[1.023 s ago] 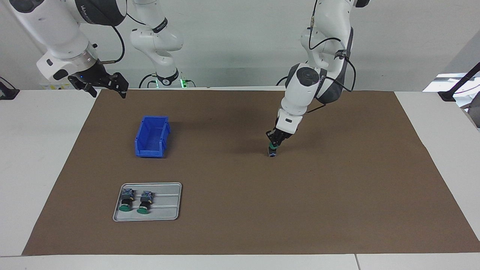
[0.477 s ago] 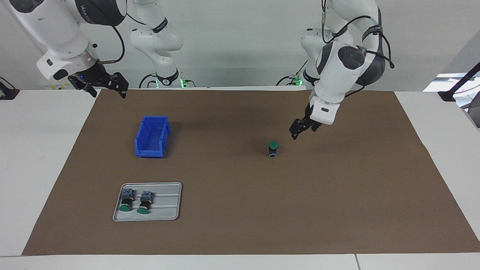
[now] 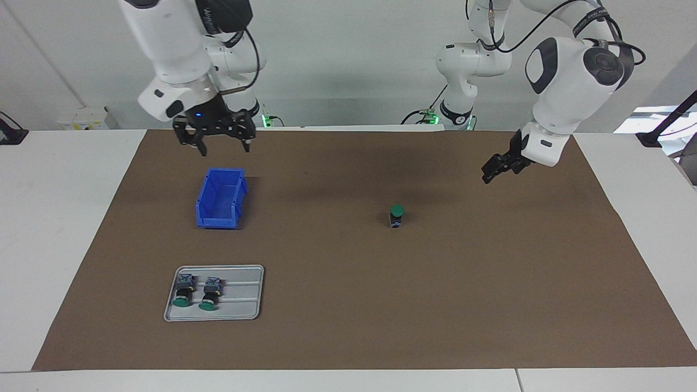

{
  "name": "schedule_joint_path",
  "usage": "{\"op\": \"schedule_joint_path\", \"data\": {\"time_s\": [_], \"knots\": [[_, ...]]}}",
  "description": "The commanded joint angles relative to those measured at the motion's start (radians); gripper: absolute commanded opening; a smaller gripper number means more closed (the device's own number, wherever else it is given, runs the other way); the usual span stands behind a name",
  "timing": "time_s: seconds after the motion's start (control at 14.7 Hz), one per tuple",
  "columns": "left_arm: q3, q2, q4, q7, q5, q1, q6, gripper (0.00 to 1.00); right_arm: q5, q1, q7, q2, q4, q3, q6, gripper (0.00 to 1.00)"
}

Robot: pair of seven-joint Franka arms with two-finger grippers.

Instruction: Place and press button with both arms

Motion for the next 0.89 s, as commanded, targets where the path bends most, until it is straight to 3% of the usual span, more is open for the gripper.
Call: {"op": "schedule_joint_path", "data": {"time_s": [0.0,0.14,0.34,0.55,0.82], "knots": [[-0.01,-0.015,0.073,0.03,0.046,0.022,-0.117,1.0,-0.008,0.137,0.178,0.224,0.214,-0.003,-0.004,0.99],[-0.01,-0.01,0.159,0.098,0.102,0.033,-0.226,1.0,-0.022,0.236,0.277,0.382,0.347,-0.003,0.059,0.99],[0.012,-0.01,0.222,0.14,0.102,0.048,-0.291,1.0,-0.048,0.34,0.422,0.52,0.356,-0.004,0.284,0.99],[0.013,0.022,0.308,0.142,0.102,0.054,-0.341,1.0,-0.103,0.39,0.472,0.579,0.349,-0.003,0.364,0.99],[0.013,0.034,0.319,0.143,0.105,0.106,-0.331,1.0,-0.106,0.437,0.532,0.59,0.292,-0.001,0.472,0.99]]}}
